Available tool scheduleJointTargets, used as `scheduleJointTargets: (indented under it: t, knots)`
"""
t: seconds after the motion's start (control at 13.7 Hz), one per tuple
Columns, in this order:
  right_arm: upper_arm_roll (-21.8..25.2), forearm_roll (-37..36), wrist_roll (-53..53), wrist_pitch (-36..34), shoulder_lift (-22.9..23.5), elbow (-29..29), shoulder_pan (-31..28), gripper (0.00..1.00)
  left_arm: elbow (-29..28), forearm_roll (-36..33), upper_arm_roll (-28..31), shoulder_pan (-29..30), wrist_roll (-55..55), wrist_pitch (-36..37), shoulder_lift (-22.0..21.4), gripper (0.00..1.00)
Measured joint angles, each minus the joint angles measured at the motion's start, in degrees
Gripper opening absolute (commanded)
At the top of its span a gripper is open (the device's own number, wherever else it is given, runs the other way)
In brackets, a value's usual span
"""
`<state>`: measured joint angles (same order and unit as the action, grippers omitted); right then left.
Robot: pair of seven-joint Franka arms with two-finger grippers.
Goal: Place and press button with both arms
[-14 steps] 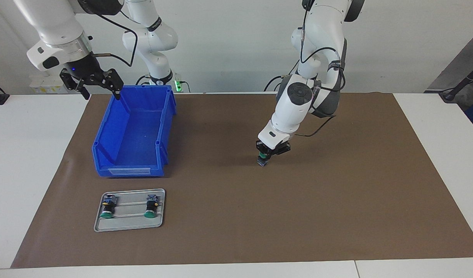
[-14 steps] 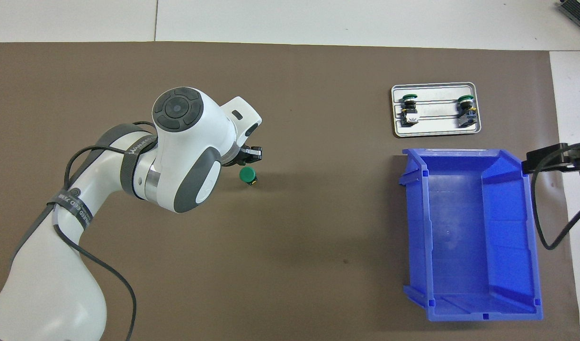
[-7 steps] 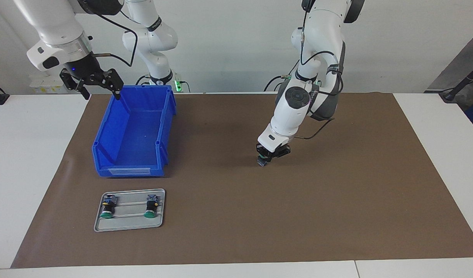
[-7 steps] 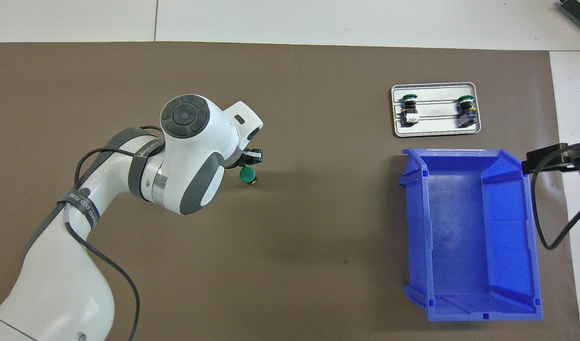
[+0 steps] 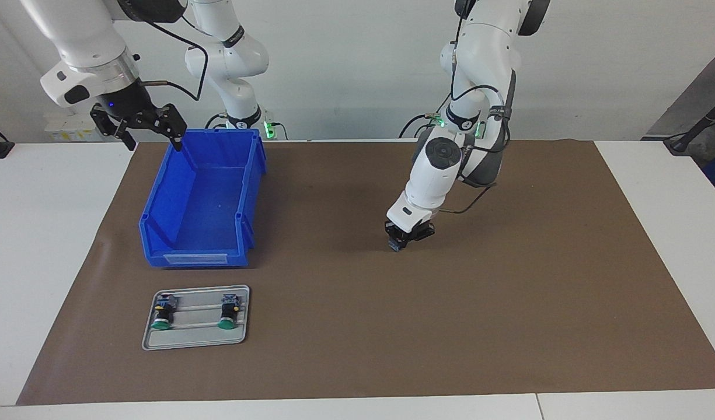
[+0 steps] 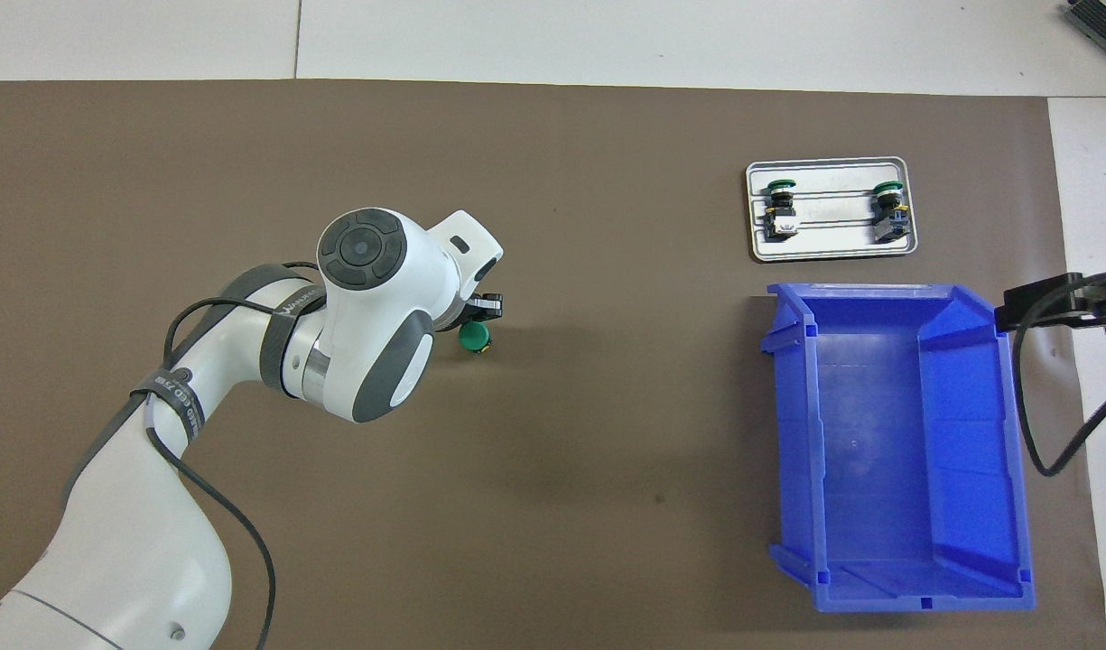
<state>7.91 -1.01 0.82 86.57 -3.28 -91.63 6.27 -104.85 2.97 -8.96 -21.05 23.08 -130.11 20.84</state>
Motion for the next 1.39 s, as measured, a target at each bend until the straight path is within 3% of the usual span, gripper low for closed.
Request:
scheduleJointTargets:
  t: [0.36,0.58,0.88,1.39]
  knots:
    - [0.0,0.0,0.0,0.0,0.0,0.0,0.0,1.00,8.1,0.0,0.7,1.3,0.0,5.2,1.6,0.00]
    - [0.0,0.0,0.0,0.0,0.0,0.0,0.0,1.00,10.6,0.0,0.5,1.2,0.0,12.4,2.2,0.00]
    - [0.0,0.0,0.0,0.0,0.0,0.0,0.0,1.00,11.1,0.0,0.0,0.4,0.3,18.1,2.3,0.00]
    - [0.0,0.0,0.0,0.0,0.0,0.0,0.0,1.00,11.1,1.0,-0.4,-1.3,2.8,18.7,2.4,0.00]
